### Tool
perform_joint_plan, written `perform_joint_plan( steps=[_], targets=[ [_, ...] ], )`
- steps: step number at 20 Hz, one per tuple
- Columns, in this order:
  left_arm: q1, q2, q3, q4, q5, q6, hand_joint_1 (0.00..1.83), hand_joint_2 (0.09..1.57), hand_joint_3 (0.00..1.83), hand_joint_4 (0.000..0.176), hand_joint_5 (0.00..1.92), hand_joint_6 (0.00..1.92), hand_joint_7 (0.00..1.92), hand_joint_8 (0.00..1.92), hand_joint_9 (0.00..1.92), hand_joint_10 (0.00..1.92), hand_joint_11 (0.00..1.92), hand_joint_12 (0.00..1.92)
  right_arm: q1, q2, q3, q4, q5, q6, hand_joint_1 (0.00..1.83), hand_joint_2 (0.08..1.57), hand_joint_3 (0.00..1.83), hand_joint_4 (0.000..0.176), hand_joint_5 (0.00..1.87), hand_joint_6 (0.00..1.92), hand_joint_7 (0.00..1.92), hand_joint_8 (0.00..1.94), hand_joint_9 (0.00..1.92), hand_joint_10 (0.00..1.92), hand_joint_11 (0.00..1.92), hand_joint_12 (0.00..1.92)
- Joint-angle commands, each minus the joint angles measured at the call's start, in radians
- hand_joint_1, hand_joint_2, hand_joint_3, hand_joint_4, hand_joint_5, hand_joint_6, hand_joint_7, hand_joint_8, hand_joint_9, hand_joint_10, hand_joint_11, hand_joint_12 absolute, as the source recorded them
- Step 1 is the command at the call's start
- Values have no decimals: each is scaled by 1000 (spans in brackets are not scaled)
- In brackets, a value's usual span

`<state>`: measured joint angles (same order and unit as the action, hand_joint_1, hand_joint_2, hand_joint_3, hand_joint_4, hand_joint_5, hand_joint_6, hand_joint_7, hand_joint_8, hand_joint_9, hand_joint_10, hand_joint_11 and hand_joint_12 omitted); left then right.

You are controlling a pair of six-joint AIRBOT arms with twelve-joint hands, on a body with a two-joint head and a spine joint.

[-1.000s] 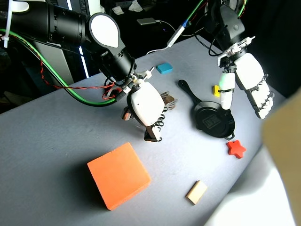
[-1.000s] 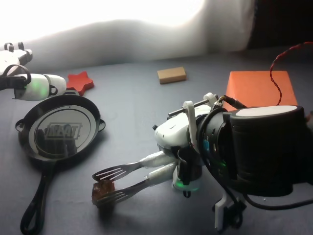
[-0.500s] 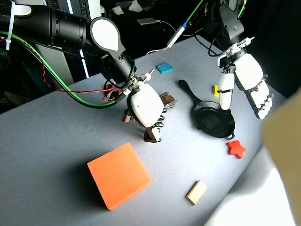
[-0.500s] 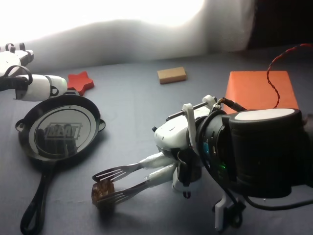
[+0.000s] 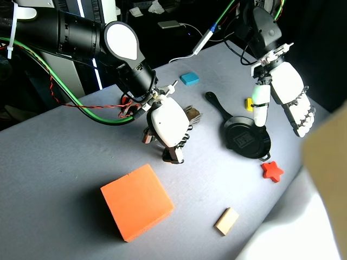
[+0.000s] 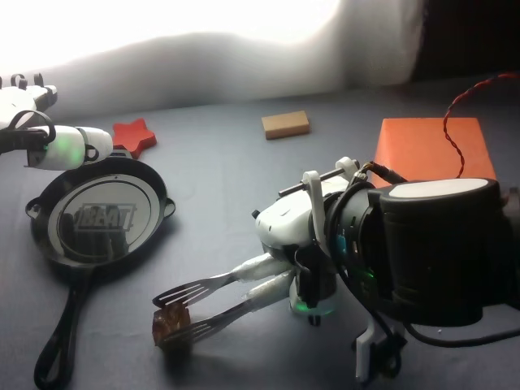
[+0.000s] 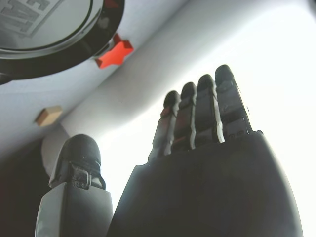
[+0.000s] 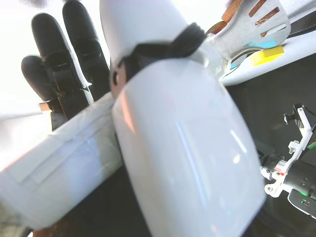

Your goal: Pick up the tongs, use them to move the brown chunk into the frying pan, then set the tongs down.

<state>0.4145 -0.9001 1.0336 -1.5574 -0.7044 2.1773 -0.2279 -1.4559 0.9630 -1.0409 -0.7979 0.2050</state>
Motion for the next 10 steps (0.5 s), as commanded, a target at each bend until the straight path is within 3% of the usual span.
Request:
perform_joint_plan(
  steps=[1, 2, 3, 6, 7, 8, 9, 10],
  targets=[
    [-4, 7, 8, 56, -52, 2, 0, 1240, 5, 0, 17, 4, 34, 6, 13, 4, 10, 10, 8, 2, -1, -50, 20, -6, 1231, 1091, 2, 0, 1031, 988, 1067, 733, 1158, 138, 533, 1511],
    [-4, 7, 8, 56, -52, 2, 0, 1233, 1, 0, 16, 6, 33, 5, 15, 4, 9, 12, 9, 2, -1, -50, 20, -7, 1348, 1090, 3, 0, 975, 998, 1121, 637, 965, 1019, 552, 1570],
    [-3, 7, 8, 56, -52, 2, 0, 1233, 1, 0, 21, 8, 38, 6, 19, 6, 13, 14, 10, 2, -1, -50, 20, -8, 1373, 1091, 2, 0, 941, 999, 1142, 615, 936, 1199, 588, 1588],
    [-1, 7, 10, 56, -52, 2, 0, 1234, 0, 0, 12, 3, 29, 1, 12, 2, 3, 2, 16, 2, -1, -50, 20, -9, 1379, 1096, 0, 0, 896, 1005, 1142, 634, 949, 1250, 646, 1548],
    [0, 7, 11, 56, -52, 2, 0, 1234, 0, 0, 2, 0, 12, 0, 2, 0, 0, 0, 17, 2, -1, -50, 21, -9, 1269, 1093, 3, 0, 914, 1048, 1156, 717, 1009, 930, 648, 1504],
    [0, 7, 12, 56, -52, 2, 0, 1231, 0, 0, 0, 0, 7, 0, 0, 0, 0, 0, 17, 2, -1, -50, 21, -9, 1354, 1108, 3, 0, 841, 1096, 1123, 682, 955, 1196, 641, 1493],
    [0, 7, 13, 56, -52, 2, 0, 1232, 0, 0, 8, 3, 19, 5, 7, 3, 0, 0, 17, 2, -1, -50, 21, -10, 1372, 1108, 0, 0, 828, 1114, 1137, 641, 952, 1231, 663, 1454],
    [0, 7, 14, 56, -52, 2, 0, 1231, 0, 0, 9, 4, 21, 6, 8, 3, 0, 0, 17, 2, -1, -50, 21, -11, 1273, 1097, 0, 0, 876, 1116, 1182, 665, 1030, 887, 671, 1426]
  ],
)
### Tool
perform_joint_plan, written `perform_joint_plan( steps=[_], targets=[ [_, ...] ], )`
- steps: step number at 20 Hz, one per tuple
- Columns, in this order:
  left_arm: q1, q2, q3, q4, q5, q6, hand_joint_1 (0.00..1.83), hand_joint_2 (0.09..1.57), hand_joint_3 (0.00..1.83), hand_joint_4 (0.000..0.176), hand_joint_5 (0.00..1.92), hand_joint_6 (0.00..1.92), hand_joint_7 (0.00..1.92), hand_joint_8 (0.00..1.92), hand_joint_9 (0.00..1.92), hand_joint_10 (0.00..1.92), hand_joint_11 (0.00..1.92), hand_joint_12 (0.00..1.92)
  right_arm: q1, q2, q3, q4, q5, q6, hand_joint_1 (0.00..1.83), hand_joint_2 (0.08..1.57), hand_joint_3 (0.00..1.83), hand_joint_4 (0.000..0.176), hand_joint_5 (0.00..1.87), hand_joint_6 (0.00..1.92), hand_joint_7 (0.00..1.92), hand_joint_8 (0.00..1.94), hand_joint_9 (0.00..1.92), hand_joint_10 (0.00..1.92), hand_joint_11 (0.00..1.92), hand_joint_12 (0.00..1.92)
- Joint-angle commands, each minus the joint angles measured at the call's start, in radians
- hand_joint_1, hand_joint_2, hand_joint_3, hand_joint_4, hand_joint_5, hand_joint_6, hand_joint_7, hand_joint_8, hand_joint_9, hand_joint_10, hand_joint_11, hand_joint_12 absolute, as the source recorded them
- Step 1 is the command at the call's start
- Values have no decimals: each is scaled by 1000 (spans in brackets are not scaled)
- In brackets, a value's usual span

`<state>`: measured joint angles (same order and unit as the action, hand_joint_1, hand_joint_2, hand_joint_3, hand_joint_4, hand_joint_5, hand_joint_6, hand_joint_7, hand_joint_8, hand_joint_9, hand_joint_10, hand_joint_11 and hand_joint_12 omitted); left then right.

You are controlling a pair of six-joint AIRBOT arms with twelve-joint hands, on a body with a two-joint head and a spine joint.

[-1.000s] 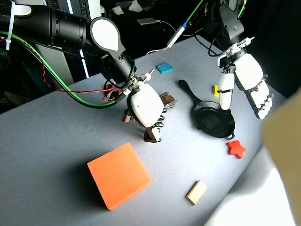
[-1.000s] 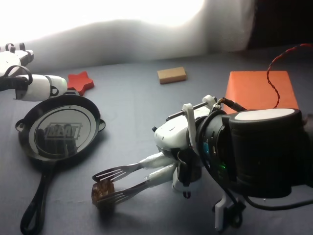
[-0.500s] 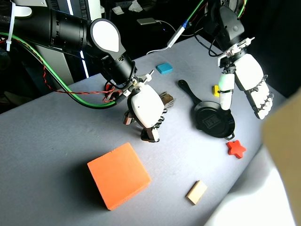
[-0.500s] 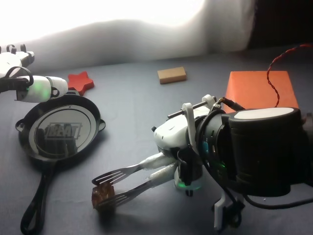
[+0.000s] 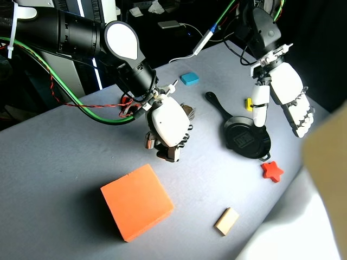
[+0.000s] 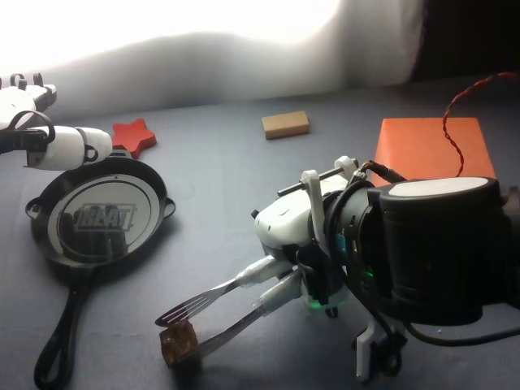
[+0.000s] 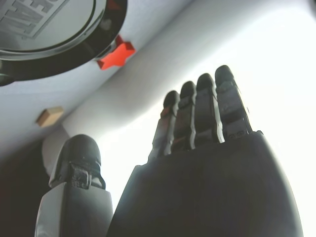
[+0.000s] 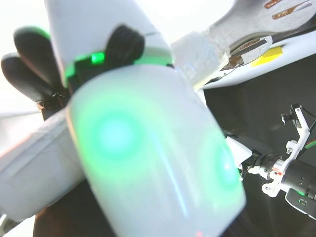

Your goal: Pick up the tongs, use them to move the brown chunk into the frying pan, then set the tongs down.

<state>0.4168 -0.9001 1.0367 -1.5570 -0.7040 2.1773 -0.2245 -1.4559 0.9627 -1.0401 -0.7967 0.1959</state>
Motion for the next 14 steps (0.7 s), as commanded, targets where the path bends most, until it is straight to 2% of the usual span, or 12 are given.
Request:
perform_joint_plan(
  steps=[1, 3, 6, 7, 8, 9, 10, 11, 12, 13, 14],
  targets=[
    [-3, 7, 11, 56, -52, 2, 0, 1235, 1, 0, 8, 3, 13, 2, 1, 0, 0, 0, 14, 2, 0, -51, 20, -2, 1262, 1079, 0, 0, 920, 1045, 1237, 611, 1117, 705, 722, 1378],
    [-2, 7, 11, 56, -52, 2, 0, 1236, 1, 0, 3, 1, 13, 2, 2, 1, 0, 0, 15, 2, 0, -51, 20, -4, 1259, 1076, 0, 0, 925, 1038, 1245, 610, 1185, 569, 744, 1370],
    [0, 7, 12, 55, -52, 2, 0, 1237, 2, 0, 9, 2, 26, 6, 14, 5, 5, 3, 19, 2, 0, -51, 20, -6, 1255, 1083, 1, 0, 906, 1072, 1228, 631, 1204, 522, 748, 1401],
    [1, 7, 12, 55, -52, 1, 0, 1231, 0, 0, 2, 0, 20, 2, 12, 4, 6, 4, 20, 2, 0, -51, 20, -6, 1263, 1076, 0, 0, 917, 1030, 1247, 631, 1218, 607, 762, 1472],
    [1, 7, 12, 55, -52, 1, 0, 1235, 0, 0, 20, 7, 31, 6, 22, 7, 16, 9, 22, 2, 1, -51, 20, -7, 1272, 1074, 0, 0, 937, 947, 1227, 731, 1205, 797, 793, 1553],
    [0, 7, 11, 55, -52, 0, 0, 1236, 1, 0, 10, 3, 20, 1, 9, 2, 2, 2, 23, 2, 2, -51, 20, -7, 1154, 1121, 3, 0, 949, 1023, 1275, 624, 1208, 1013, 862, 1643],
    [-1, 7, 11, 55, -52, 0, 0, 1238, 2, 0, 7, 1, 17, 0, 3, 0, 0, 0, 25, 2, 3, -51, 20, -7, 1096, 1138, 3, 0, 938, 1069, 1330, 587, 1213, 1107, 906, 1669],
    [-2, 7, 10, 55, -52, 0, 0, 1234, 0, 0, 4, 0, 18, 1, 5, 1, 0, 0, 26, 2, 5, -51, 20, -8, 1096, 1134, 2, 0, 953, 1056, 1382, 740, 1244, 1322, 1007, 1731],
    [-3, 7, 9, 55, -52, 0, 0, 1230, 0, 0, 9, 2, 14, 0, 0, 0, 0, 0, 28, 2, 7, -51, 20, -8, 1085, 1140, 2, 0, 943, 1083, 1394, 1039, 1303, 1488, 1087, 1800],
    [-3, 7, 8, 55, -52, 0, 0, 1228, 0, 0, 9, 2, 7, 0, 0, 0, 0, 0, 31, 2, 9, -51, 20, -8, 1055, 1151, 4, 0, 921, 1132, 1388, 1244, 1339, 1567, 1147, 1839],
    [-3, 7, 6, 55, -52, 0, 0, 1228, 0, 0, 22, 7, 25, 8, 10, 4, 8, 4, 35, 2, 13, -51, 20, -8, 820, 1229, 20, 0, 1001, 1219, 1399, 1449, 1387, 1657, 1247, 1900]
  ],
)
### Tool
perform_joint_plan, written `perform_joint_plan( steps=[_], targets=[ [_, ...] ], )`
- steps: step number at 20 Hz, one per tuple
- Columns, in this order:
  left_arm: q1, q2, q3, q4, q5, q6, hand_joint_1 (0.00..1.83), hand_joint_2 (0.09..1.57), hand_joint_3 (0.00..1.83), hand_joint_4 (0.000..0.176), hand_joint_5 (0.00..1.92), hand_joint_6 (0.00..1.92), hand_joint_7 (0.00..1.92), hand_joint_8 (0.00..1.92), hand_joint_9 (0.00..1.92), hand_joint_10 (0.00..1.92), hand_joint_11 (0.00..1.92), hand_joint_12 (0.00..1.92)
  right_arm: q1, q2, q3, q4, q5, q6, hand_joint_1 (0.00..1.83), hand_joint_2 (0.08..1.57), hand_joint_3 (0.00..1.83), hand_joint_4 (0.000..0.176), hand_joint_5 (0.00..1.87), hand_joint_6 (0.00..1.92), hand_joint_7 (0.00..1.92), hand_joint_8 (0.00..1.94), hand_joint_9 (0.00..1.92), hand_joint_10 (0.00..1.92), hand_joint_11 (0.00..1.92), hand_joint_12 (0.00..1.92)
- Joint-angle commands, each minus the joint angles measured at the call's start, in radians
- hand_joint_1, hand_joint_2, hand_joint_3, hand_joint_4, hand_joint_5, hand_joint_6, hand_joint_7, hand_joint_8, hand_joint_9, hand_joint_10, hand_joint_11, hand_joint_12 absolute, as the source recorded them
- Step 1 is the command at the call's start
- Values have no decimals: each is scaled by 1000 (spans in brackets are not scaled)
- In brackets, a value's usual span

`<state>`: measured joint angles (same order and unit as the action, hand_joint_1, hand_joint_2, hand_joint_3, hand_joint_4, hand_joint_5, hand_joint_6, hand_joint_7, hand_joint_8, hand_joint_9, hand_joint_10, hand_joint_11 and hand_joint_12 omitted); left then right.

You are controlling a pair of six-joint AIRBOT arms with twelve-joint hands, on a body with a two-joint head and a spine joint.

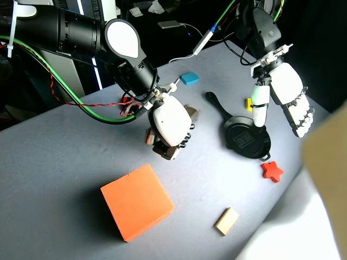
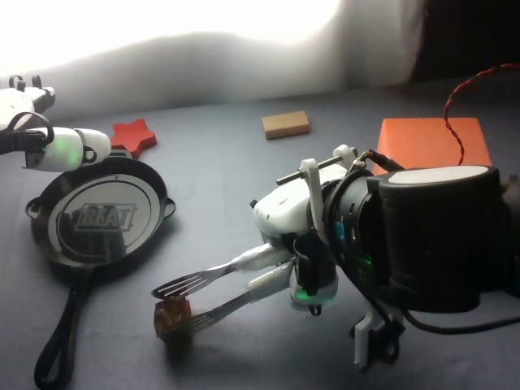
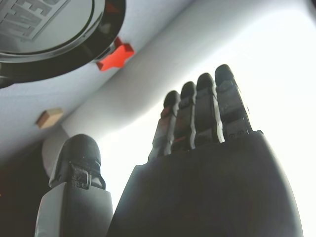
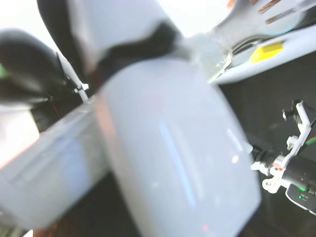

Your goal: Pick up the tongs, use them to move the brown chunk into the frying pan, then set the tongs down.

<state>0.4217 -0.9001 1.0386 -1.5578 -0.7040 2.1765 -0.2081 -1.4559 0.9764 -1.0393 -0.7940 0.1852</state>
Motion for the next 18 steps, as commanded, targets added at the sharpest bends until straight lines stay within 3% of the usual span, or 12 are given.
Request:
perform_joint_plan(
  steps=[1, 3, 4, 5, 6, 8, 18],
  targets=[
    [-8, 7, 4, 55, -52, 1, 0, 1226, 0, 0, 25, 8, 28, 8, 13, 5, 13, 6, 21, 2, 1, -52, 17, 3, 704, 1285, 20, 0, 1014, 1270, 1405, 1502, 1424, 1682, 1312, 1917],
    [-7, 7, 4, 55, -52, 1, 0, 1232, 0, 0, 32, 10, 30, 7, 20, 7, 15, 8, 23, 2, 4, -52, 17, 3, 826, 1295, 1, 0, 1192, 1422, 1521, 1583, 1557, 1767, 1463, 1921],
    [-6, 8, 4, 55, -51, 1, 0, 1230, 0, 0, 11, 1, 5, 1, 3, 1, 6, 4, 23, 2, 5, -52, 17, 3, 839, 1310, 0, 107, 1283, 1510, 1555, 1649, 1606, 1823, 1533, 1921],
    [-6, 8, 4, 55, -50, 1, 0, 1228, 0, 0, 21, 6, 8, 3, 7, 3, 7, 5, 24, 3, 6, -52, 17, 3, 849, 1346, 7, 162, 1330, 1660, 1572, 1743, 1645, 1890, 1597, 1921],
    [-6, 8, 4, 55, -49, 1, 0, 1227, 0, 0, 21, 6, 3, 1, 1, 0, 1, 0, 25, 3, 7, -52, 17, 3, 951, 1341, 2, 173, 1319, 1775, 1574, 1862, 1677, 1915, 1646, 1921],
    [-7, 8, 3, 55, -46, 1, 0, 1232, 1, 0, 21, 5, 6, 1, 2, 0, 1, 0, 30, 3, 11, -52, 18, 2, 997, 1356, 3, 176, 1305, 1915, 1581, 1938, 1708, 1921, 1680, 1921],
    [-10, 8, 7, 55, -46, 1, 0, 1237, 2, 0, 30, 6, 16, 5, 6, 2, 0, 0, 73, 3, 42, -52, 46, -7, 1009, 1380, 4, 176, 1363, 1921, 1523, 1941, 1614, 1921, 1698, 1921]
  ],
)
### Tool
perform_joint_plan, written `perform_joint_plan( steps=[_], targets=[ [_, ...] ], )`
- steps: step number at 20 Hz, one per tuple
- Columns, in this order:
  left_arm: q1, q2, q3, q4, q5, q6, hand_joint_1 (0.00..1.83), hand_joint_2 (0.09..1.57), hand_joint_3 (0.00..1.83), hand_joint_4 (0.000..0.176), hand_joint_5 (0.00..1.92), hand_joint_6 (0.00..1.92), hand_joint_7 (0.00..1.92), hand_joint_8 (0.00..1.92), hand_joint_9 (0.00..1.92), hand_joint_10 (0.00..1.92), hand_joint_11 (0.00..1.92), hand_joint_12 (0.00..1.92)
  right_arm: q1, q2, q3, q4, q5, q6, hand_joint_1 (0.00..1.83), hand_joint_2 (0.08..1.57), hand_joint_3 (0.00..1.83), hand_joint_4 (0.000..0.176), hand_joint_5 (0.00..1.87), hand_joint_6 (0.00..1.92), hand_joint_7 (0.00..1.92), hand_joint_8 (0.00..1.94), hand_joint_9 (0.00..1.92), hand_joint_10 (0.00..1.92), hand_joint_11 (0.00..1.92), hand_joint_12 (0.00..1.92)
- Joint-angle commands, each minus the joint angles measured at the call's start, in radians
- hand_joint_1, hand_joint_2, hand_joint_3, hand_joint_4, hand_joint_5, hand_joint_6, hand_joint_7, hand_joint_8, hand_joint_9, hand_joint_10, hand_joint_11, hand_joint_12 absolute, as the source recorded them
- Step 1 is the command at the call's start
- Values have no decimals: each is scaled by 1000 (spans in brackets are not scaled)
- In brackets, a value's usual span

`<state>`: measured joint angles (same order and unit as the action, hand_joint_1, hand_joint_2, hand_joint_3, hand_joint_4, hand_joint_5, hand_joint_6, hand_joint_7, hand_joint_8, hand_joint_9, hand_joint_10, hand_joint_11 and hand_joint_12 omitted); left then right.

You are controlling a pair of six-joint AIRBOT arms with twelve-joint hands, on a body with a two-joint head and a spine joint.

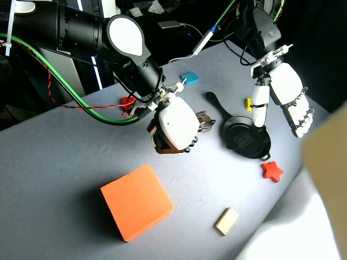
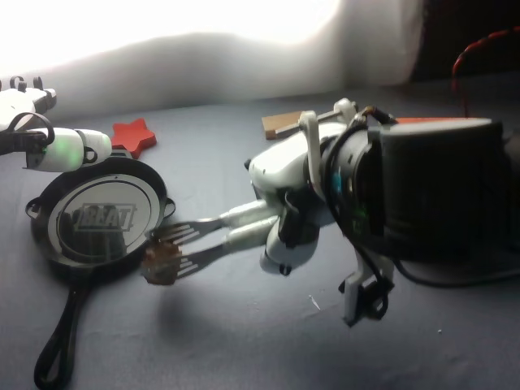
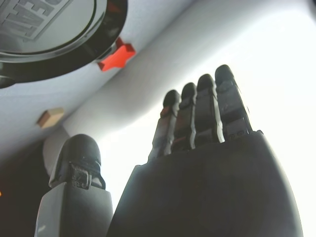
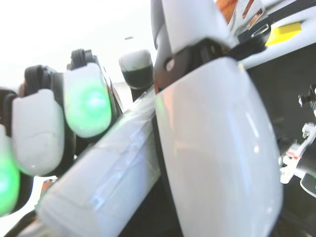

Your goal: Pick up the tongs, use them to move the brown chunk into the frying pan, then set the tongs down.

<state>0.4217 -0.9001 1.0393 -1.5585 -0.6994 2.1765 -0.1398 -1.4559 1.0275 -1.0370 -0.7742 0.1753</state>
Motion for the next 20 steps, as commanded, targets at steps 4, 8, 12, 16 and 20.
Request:
perform_joint_plan(
  steps=[4, 8, 12, 16, 20],
  targets=[
    [12, 7, 34, 56, -51, 2, 0, 1229, 0, 0, 16, 0, 10, 2, 3, 0, 0, 0, 51, 1, 26, -55, 96, -43, 1038, 1367, 0, 176, 1339, 1921, 1517, 1941, 1601, 1921, 1668, 1921],
    [32, 7, 82, 60, -56, 3, 0, 1230, 0, 0, 13, 0, 10, 1, 0, 0, 0, 0, 91, -33, 102, -55, 149, -62, 1038, 1358, 0, 176, 1338, 1921, 1515, 1941, 1599, 1921, 1661, 1921],
    [47, 11, 111, 61, -40, 4, 0, 1229, 0, 0, 15, 4, 4, 0, 0, 0, 0, 0, 109, -89, 202, -55, 222, -82, 1036, 1358, 0, 176, 1324, 1921, 1496, 1941, 1580, 1921, 1654, 1921],
    [66, 28, 124, 61, -14, 15, 0, 1235, 1, 0, 17, 3, 6, 1, 1, 0, 0, 0, 94, -161, 317, -54, 269, -113, 1051, 1352, 0, 176, 1323, 1921, 1491, 1941, 1573, 1921, 1647, 1921],
    [93, 55, 121, 61, 0, 11, 0, 1229, 0, 0, 24, 6, 20, 6, 1, 0, 0, 0, 63, -211, 408, -53, 324, -115, 1019, 1368, 2, 176, 1319, 1921, 1502, 1941, 1587, 1921, 1659, 1921]
  ],
)
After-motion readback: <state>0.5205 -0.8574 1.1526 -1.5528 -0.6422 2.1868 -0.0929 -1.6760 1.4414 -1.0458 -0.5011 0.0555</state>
